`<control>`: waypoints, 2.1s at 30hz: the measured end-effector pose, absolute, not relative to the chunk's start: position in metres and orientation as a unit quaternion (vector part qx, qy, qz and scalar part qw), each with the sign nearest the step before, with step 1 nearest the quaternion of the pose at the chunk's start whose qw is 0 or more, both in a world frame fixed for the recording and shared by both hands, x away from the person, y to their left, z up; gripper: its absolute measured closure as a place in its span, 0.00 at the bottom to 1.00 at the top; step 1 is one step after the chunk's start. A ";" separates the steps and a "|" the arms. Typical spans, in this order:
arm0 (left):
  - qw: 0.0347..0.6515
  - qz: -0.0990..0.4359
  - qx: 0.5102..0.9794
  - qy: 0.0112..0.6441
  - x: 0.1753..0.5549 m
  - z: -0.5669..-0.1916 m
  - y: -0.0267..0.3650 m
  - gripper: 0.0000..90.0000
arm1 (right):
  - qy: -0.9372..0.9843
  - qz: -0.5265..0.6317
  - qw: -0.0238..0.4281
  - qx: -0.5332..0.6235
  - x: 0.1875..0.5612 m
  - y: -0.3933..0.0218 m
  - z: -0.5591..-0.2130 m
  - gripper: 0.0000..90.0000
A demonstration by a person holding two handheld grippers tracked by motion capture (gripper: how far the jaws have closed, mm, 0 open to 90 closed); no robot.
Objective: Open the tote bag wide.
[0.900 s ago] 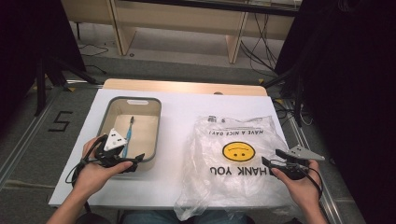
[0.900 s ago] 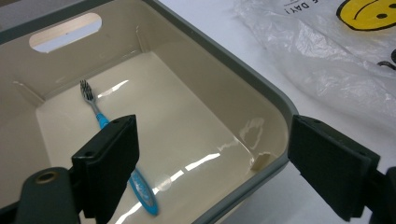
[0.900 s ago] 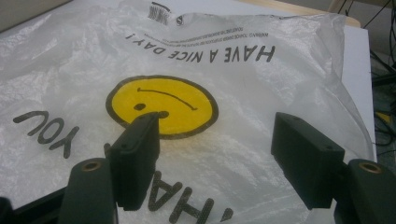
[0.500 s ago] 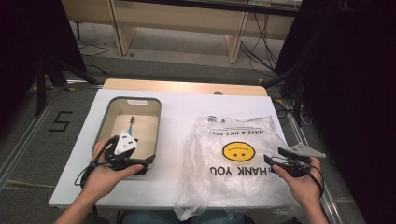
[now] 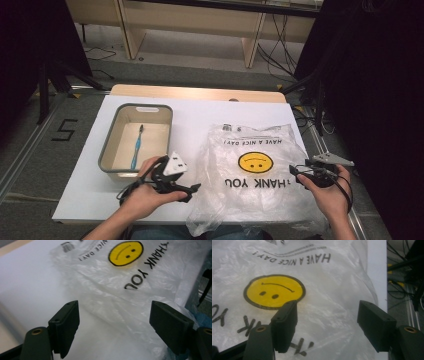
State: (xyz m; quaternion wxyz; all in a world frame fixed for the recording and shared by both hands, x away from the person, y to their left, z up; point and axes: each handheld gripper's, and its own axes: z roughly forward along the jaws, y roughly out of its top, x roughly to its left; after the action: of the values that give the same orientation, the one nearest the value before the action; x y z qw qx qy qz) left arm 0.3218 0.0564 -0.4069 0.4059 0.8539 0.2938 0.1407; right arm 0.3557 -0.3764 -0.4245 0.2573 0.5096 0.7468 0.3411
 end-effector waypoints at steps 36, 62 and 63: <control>0.249 0.105 0.926 0.264 0.340 -0.468 0.001 0.97 | 0.758 0.243 0.142 0.589 0.357 -0.400 -0.441 1.00; 0.273 0.224 0.856 0.377 0.432 -0.432 0.000 0.99 | 0.716 0.324 0.137 0.604 0.366 -0.379 -0.438 1.00; 0.272 0.228 0.851 0.386 0.439 -0.432 0.000 0.99 | 0.716 0.325 0.136 0.603 0.366 -0.378 -0.439 1.00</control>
State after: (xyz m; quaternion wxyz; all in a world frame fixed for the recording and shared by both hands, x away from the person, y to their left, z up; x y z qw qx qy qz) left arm 0.4391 0.0003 -0.4321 0.2725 0.8515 0.3859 0.2278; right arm 0.3663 -0.3782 -0.4387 0.1358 0.6027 0.7159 0.3254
